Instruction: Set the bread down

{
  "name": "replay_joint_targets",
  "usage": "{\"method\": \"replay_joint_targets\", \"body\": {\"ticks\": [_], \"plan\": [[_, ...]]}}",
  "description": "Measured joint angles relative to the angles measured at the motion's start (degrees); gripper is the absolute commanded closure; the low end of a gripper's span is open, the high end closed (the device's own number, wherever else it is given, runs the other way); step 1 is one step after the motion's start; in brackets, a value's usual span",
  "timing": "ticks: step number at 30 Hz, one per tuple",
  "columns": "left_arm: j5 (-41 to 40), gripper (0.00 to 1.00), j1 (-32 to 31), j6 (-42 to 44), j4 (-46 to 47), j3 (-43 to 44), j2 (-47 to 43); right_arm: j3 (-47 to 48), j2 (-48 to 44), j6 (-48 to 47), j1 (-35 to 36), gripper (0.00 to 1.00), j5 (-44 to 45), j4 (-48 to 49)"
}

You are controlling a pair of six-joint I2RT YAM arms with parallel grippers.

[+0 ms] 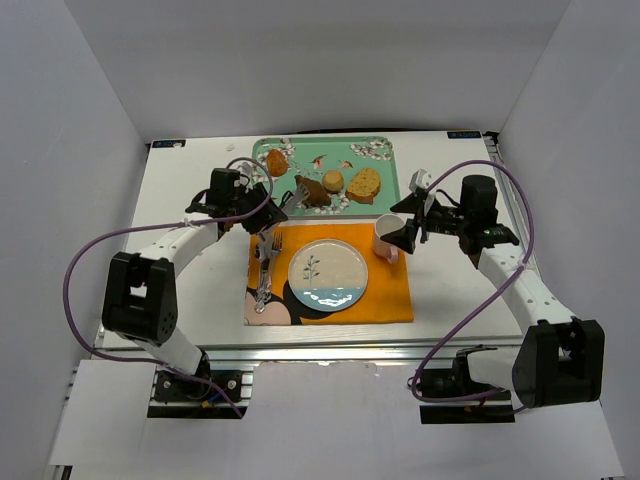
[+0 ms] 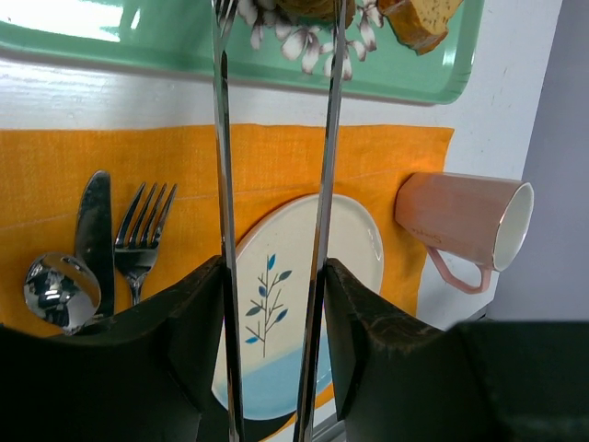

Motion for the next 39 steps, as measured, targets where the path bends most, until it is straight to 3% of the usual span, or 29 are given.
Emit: {"method": "replay_joint_targets", "body": {"ticks": [24, 34, 39], "plan": [[3.18, 0.49, 0.0, -0.15, 0.74, 3.1, 4.69, -0.07, -0.02, -0.24, -1.01, 0.15, 0.0, 0.02], [4.24, 0.86, -0.11, 0.5, 0.36, 4.04, 6.35, -0.08, -0.57, -0.24, -1.17, 0.15, -0.02, 0.0], [3.54, 0.99, -0.11, 1.15, -1.46, 3.96, 3.68, -0.2, -1.37, -0.26, -1.46, 0.15, -0.04, -0.04]]}}
